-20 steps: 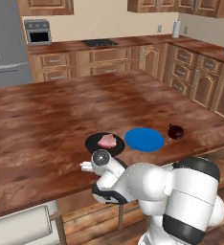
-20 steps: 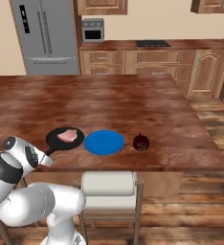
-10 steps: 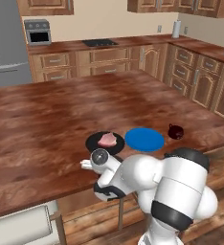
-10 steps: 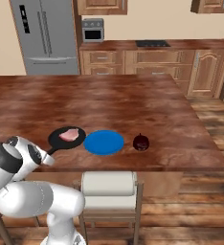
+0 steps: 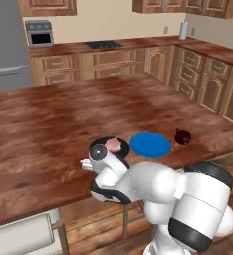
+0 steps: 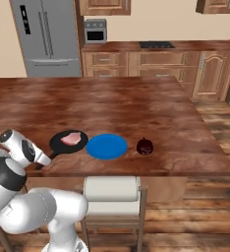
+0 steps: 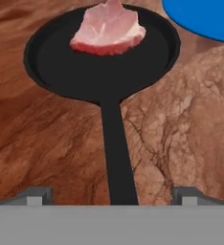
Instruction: Pick up the pan with the steak in it and place it on the dining table. Then place the steak on the plate.
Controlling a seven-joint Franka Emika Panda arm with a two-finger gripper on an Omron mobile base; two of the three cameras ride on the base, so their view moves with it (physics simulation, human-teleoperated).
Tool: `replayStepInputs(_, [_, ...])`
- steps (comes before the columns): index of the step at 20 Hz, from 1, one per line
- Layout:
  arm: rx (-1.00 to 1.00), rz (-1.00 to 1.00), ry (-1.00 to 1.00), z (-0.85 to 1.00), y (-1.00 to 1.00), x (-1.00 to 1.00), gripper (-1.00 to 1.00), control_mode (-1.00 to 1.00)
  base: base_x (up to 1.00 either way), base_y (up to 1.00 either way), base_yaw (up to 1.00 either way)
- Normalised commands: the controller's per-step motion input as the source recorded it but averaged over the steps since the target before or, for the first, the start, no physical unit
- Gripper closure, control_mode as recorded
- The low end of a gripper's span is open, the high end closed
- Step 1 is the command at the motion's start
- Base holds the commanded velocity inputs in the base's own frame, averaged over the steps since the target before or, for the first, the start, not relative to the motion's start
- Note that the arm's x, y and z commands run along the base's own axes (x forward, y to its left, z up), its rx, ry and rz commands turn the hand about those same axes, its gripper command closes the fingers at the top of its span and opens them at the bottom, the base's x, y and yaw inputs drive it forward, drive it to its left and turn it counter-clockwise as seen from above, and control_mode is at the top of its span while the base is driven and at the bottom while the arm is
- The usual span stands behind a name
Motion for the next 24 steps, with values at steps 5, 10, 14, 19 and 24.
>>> replayStepInputs(5, [0.03, -0.1, 0.17, 0.48, -0.04, -0.28, -1.0, -1.0, 0.0, 0.0, 0.0])
replayStepInputs(10, [0.02, -0.12, 0.21, 0.37, -0.26, -0.54, -1.0, -1.0, 0.0, 0.0, 0.0])
replayStepInputs(14, [0.02, -0.15, 0.19, 0.26, -0.4, -0.61, -1.0, -1.0, 0.0, 0.0, 0.0])
replayStepInputs(19, [0.0, -0.14, 0.03, 0.38, -0.35, -0.2, -1.0, -1.0, 0.0, 0.0, 0.0])
replayStepInputs(24, [0.03, -0.14, 0.0, 0.66, -0.3, 0.16, -1.0, -1.0, 0.0, 0.0, 0.0])
